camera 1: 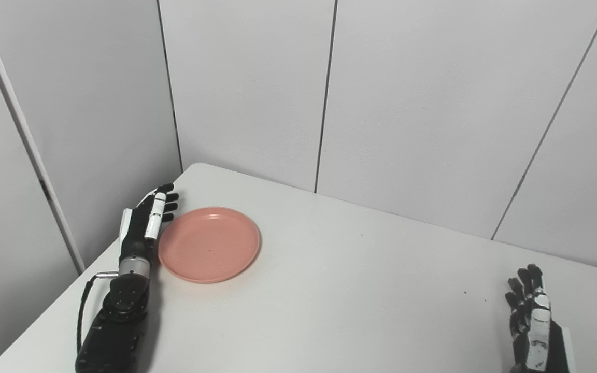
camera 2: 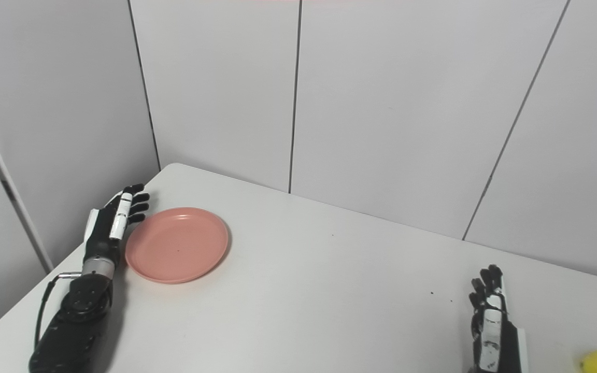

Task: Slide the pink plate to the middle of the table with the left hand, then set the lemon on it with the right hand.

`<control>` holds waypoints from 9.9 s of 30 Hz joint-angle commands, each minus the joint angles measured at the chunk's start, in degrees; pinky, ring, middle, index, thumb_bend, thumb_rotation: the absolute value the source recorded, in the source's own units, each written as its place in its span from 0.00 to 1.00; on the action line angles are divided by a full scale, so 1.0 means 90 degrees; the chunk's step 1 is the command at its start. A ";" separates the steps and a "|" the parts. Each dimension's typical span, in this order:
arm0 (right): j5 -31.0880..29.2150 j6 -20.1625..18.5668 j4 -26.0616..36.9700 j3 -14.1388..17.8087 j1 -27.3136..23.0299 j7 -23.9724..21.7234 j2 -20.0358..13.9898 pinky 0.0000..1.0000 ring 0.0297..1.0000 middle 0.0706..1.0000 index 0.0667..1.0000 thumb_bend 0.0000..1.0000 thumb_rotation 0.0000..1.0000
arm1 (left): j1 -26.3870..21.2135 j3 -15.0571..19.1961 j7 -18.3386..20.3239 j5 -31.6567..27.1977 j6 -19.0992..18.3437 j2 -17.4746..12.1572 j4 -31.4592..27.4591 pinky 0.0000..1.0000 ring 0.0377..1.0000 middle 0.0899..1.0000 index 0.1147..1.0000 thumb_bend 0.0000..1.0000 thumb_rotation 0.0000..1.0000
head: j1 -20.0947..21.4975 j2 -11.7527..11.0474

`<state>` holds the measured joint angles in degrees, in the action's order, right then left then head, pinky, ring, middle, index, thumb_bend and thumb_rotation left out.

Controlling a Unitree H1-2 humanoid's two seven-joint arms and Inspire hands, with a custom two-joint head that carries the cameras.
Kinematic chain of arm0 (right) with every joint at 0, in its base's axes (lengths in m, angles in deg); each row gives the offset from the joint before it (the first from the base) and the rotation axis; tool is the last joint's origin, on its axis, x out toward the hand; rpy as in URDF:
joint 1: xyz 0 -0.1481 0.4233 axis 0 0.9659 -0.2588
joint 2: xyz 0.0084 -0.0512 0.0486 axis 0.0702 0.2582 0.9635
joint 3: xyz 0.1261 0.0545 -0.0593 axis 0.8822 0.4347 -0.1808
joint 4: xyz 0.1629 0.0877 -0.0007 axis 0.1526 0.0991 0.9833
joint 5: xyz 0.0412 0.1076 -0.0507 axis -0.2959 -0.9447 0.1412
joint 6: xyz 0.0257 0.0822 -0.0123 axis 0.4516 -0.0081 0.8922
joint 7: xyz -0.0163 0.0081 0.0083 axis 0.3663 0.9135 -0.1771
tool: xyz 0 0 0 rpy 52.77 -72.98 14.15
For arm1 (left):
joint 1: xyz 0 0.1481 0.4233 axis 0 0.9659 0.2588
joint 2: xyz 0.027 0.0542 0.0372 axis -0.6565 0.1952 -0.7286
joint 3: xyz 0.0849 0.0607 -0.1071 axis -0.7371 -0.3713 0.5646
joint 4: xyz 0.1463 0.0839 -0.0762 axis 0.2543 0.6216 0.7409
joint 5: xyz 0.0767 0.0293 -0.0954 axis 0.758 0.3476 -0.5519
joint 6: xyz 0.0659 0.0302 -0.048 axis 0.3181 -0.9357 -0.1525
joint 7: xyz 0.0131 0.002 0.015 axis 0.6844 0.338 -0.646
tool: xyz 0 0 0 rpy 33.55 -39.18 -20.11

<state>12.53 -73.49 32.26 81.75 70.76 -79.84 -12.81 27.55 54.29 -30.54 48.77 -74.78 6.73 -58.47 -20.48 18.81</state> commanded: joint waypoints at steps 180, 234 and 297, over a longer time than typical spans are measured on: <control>0.1703 -0.0347 0.0794 -0.0212 -0.0279 0.1064 0.0351 0.94 0.94 0.94 0.93 0.67 0.98 | 0.0213 -0.2495 0.1441 -0.0098 -0.0334 0.2741 -0.1175 0.92 0.92 0.91 0.90 0.34 1.00 | 0.3750 0.1563; 0.5173 -0.2841 0.2227 0.0681 0.0085 0.2572 -0.1054 0.79 0.90 0.94 0.94 0.83 0.23 | 0.0100 -0.1979 0.1796 -0.0696 -0.0234 0.2399 -0.0930 0.92 0.91 0.90 0.88 0.29 0.98 | 0.5519 0.1460; 0.4656 -0.3631 0.0768 0.0170 -0.0077 0.2229 -0.1562 0.07 0.10 0.43 0.70 0.56 0.00 | 0.0123 -0.2012 0.1784 -0.0621 -0.0247 0.2331 -0.1023 0.92 0.92 0.91 0.89 0.27 1.00 | 0.5489 0.1539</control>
<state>53.72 -107.73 38.76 83.63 71.25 -60.97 -25.79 27.71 36.24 -14.73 42.48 -78.18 28.49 -68.20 29.00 32.61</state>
